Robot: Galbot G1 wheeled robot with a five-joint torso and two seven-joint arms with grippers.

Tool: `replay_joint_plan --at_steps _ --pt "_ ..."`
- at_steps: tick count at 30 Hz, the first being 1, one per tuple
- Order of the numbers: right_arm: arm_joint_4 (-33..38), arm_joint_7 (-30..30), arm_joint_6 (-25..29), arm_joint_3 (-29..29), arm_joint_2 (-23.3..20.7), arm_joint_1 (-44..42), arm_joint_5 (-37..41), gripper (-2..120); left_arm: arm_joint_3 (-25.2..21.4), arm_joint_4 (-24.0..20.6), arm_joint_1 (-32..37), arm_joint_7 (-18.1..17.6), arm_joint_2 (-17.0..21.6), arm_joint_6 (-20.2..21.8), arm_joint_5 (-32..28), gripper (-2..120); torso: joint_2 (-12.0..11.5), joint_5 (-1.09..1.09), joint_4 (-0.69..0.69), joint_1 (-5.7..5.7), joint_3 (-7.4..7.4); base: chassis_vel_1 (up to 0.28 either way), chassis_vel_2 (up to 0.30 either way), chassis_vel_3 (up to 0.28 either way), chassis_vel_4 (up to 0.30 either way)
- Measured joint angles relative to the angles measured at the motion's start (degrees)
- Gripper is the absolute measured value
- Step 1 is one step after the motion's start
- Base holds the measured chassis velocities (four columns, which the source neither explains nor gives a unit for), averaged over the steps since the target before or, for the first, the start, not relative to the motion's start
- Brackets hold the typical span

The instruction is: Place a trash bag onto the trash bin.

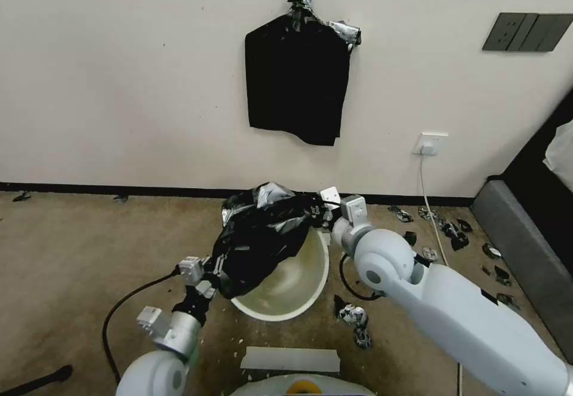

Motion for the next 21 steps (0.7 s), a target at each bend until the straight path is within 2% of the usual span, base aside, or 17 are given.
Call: replay_joint_plan --at_steps 10,12,15,17,18,21 --pt "0.41 -1.83 0.1 1.02 -2.38 -2.43 -1.76 0 -0.76 -0.74 -0.76 -0.3 -0.43 -0.17 -7.29 7 0.0 -0.01 0.0 0.0 0.0 0.0 0.0 0.0 0.0" --pt "0.7 -2.95 0.45 1.4 -2.68 -3.78 -3.05 0 -0.88 -1.34 -1.17 -2.22 -0.79 0.3 -9.85 7 0.0 -0.01 0.0 0.0 0.0 0.0 0.0 0.0 0.0" --pt "0.94 -3.51 0.86 1.6 -2.74 -4.42 -3.69 0 -0.93 -1.52 -1.4 -3.15 -0.97 0.65 -10.4 7 0.0 0.0 0.0 0.0 0.0 0.0 0.0 0.0 0.0" --pt "1.74 -5.84 2.57 2.2 -2.94 -6.55 -6.8 0 -0.99 -2.17 -1.85 -6.49 -1.36 1.71 -11.28 7 0.0 -0.01 0.0 0.0 0.0 0.0 0.0 0.0 0.0" --pt "1.74 -5.84 2.57 2.2 -2.94 -6.55 -6.8 0 -0.99 -2.17 -1.85 -6.49 -1.36 1.71 -11.28 7 0.0 -0.01 0.0 0.0 0.0 0.0 0.0 0.0 0.0" --pt "2.57 -7.79 4.62 2.66 -2.98 -9.51 -10.17 0 -0.98 -2.99 -2.08 -9.96 -1.86 2.93 -11.76 7 0.0 -0.01 0.0 0.0 0.0 0.0 0.0 0.0 0.0"
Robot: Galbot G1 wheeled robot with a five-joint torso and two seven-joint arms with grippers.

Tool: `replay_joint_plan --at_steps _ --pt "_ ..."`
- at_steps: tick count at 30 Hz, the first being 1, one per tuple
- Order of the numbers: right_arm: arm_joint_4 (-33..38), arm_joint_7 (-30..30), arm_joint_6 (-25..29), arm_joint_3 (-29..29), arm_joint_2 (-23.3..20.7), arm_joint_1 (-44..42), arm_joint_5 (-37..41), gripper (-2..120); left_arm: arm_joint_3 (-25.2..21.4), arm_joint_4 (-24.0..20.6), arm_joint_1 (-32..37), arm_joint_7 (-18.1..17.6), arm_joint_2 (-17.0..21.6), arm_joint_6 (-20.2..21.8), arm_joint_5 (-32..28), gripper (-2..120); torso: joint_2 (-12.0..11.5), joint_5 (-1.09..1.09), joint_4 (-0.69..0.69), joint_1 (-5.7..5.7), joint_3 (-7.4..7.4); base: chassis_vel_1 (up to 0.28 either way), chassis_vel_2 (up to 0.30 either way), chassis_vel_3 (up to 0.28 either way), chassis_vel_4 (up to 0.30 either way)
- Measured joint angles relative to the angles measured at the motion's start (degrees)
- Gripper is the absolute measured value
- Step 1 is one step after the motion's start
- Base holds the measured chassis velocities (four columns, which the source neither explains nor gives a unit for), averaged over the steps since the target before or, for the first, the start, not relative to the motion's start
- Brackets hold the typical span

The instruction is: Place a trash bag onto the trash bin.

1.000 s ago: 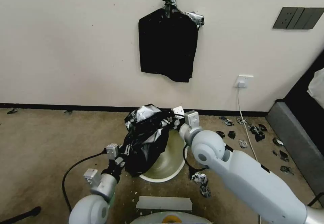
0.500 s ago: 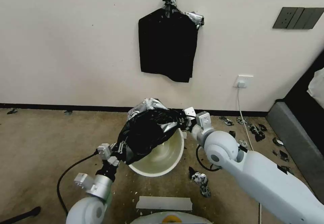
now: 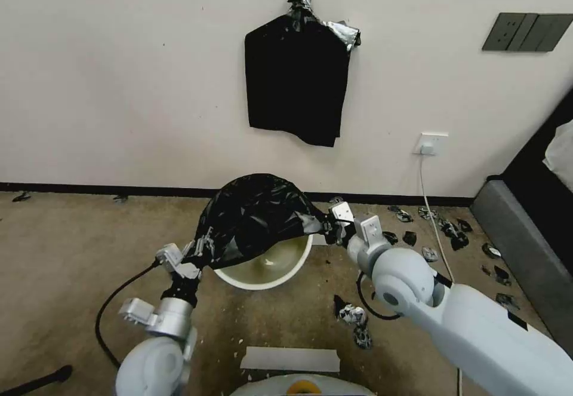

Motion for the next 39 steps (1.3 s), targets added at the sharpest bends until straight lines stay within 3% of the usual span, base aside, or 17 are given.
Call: replay_joint_plan --at_steps 8,13,16,17,21,27,29,30,32,34,36,38,39 --pt "-0.9 -2.27 2.4 0.51 0.24 -3.76 -6.48 0 -0.21 -1.01 -0.13 -3.44 -0.33 1.71 0.07 7 0.0 0.0 0.0 0.0 0.0 0.0 0.0 0.0 0.0" --pt "-1.53 -2.25 3.71 0.75 0.82 -4.24 -7.98 10 -0.55 -1.25 0.07 -3.89 -0.22 2.09 1.49 7 0.0 0.01 0.0 0.0 0.0 0.0 0.0 0.0 0.0" --pt "-2.4 -2.44 6.9 1.55 2.08 -4.06 -10.09 27 -0.07 -1.1 1.14 -3.35 0.03 2.73 5.13 7 0.0 0.0 0.01 0.0 0.0 0.0 0.0 0.0 0.0" --pt "-2.4 -2.44 6.9 1.55 2.08 -4.06 -10.09 27 -0.07 -1.1 1.14 -3.35 0.03 2.73 5.13 7 0.0 0.0 0.01 0.0 0.0 0.0 0.0 0.0 0.0" --pt "-2.29 -3.06 6.28 2.98 2.27 -4.42 -10.55 47 0.21 -0.82 1.64 -3.13 0.1 2.77 6.98 7 0.0 -0.01 0.01 0.0 0.0 0.0 0.0 0.0 0.0" --pt "-1.26 -2.94 7.45 5.04 2.83 -5.76 -11.19 62 0.18 -0.87 1.58 -3.14 0.33 2.75 7.55 7 0.0 0.0 0.0 0.0 0.0 0.0 0.0 0.0 0.0" --pt "0.89 -4.91 11.02 8.51 4.02 -7.38 -11.87 76 0.13 -0.88 1.53 -3.13 0.31 2.72 7.8 7 0.0 0.0 0.01 0.0 0.0 0.0 0.0 0.0 0.0" --pt "0.89 -4.91 11.02 8.51 4.02 -7.38 -11.87 76 0.13 -0.88 1.53 -3.13 0.31 2.72 7.8 7 0.0 0.0 0.01 0.0 0.0 0.0 0.0 0.0 0.0" --pt "1.74 -7.92 13.59 10.41 4.22 -8.21 -13.74 83 0.14 -0.88 1.53 -3.1 0.3 2.72 7.9 7 0.0 0.0 0.01 0.0 0.0 0.0 0.0 0.0 0.0" --pt "3.84 -19.34 21.32 13.88 3.11 -9.58 -16.1 93 0.18 -0.88 1.53 -2.93 0.47 2.72 8.06 7 0.0 0.0 0.0 0.0 0.0 0.0 0.0 0.0 0.0" --pt "4.19 -22.11 22.49 14.47 2.68 -9.75 -15.86 95 0.17 -0.89 1.53 -2.89 0.53 2.72 8.08 7 0.0 0.0 0.0 0.0 0.0 0.0 0.0 0.0 0.0" --pt "4.92 -38.6 26.38 16.54 -0.64 -9.76 -13.95 100 0.1 -1.01 1.52 -2.45 0.89 2.73 8.16 7 0.0 0.0 0.0 0.0 0.0 0.0 0.0 0.0 0.0" --pt "4.92 -38.6 26.38 16.54 -0.64 -9.76 -13.95 100 0.1 -1.01 1.52 -2.45 0.89 2.73 8.16 7 0.0 0.0 0.0 0.0 0.0 0.0 0.0 0.0 0.0"
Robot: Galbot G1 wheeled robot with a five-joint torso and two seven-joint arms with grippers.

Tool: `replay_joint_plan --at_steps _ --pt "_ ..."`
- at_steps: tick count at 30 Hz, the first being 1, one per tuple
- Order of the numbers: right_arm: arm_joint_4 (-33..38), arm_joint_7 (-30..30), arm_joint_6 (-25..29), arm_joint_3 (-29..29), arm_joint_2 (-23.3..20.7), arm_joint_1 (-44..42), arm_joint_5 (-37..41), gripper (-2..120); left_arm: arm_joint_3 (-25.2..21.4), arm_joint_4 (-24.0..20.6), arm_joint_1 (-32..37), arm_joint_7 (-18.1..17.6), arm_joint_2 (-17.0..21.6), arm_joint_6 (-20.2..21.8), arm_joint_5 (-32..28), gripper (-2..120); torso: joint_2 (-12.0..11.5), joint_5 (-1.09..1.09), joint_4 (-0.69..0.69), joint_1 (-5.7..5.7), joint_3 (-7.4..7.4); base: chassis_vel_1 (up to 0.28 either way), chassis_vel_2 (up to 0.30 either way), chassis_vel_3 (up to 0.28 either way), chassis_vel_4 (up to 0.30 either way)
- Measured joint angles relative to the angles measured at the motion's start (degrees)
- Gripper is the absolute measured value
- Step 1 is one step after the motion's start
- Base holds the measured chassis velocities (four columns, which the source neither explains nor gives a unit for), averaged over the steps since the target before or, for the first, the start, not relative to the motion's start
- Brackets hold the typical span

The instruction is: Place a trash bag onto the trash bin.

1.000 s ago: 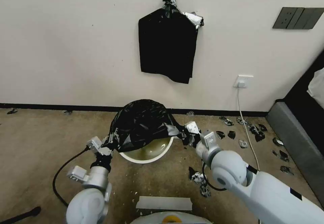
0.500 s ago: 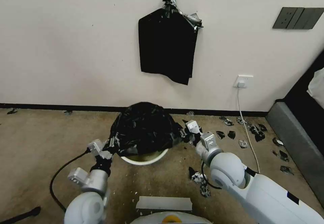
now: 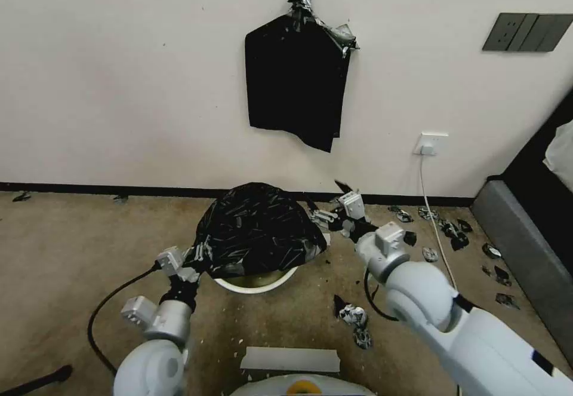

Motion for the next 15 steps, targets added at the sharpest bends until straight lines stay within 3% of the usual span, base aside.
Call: replay_joint_plan --at_steps 3,8,15 --pt "-1.35 -10.65 -0.86 -2.05 -4.93 2.95 2.47 100 -0.01 -0.11 0.11 0.82 0.23 0.0 0.28 7 0.0 0.0 0.0 0.0 0.0 0.0 0.0 0.0 0.0" --pt "-3.65 -10.61 -7.17 -7.36 -8.01 8.0 7.66 100 0.71 0.02 -0.31 1.07 0.07 0.0 0.66 7 0.0 0.01 0.02 0.0 0.0 0.0 0.0 0.0 0.0" --pt "-4.77 -8.32 -10.12 -9.88 -10.0 9.44 11.94 100 1.17 0.22 -0.77 1.22 0.46 0.02 0.75 7 0.0 0.0 0.01 0.0 0.0 0.0 0.0 0.0 0.0"
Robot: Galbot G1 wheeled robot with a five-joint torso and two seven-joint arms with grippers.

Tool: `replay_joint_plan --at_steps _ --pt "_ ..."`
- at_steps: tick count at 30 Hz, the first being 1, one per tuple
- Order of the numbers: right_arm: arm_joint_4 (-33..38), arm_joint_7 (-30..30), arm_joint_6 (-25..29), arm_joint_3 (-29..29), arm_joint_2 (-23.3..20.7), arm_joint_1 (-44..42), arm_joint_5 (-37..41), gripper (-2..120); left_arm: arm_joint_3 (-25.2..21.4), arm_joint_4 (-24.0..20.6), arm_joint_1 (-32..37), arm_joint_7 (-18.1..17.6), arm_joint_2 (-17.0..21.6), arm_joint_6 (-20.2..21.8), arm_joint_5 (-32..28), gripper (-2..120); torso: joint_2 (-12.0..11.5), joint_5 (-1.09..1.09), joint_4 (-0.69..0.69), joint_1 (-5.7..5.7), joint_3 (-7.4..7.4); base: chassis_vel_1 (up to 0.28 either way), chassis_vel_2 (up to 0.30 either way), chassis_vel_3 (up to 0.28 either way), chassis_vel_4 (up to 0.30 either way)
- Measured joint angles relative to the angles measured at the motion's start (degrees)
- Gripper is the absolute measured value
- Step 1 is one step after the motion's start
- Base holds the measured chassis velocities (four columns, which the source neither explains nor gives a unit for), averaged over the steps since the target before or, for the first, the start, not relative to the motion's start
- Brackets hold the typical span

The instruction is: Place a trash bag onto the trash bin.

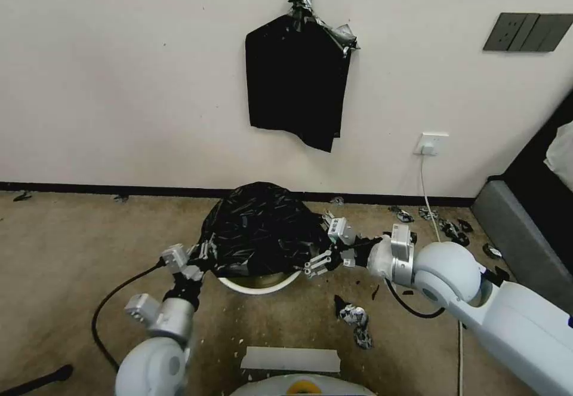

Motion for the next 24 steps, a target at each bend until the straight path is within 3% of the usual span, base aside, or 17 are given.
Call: replay_joint_plan --at_steps 11,24 --pt "-0.26 -1.51 0.0 -0.07 -0.39 -3.29 -0.74 94 0.52 0.39 -0.7 0.03 0.37 0.13 -0.29 7 0.0 0.0 -0.01 0.0 0.0 0.0 0.0 0.0 0.0" --pt "-0.19 -2.15 0.74 0.19 -0.07 -4.24 -1.28 47 0.76 0.43 -0.77 -0.1 0.12 0.2 -0.34 7 0.0 0.0 0.0 0.0 0.0 0.0 0.0 0.0 0.0"
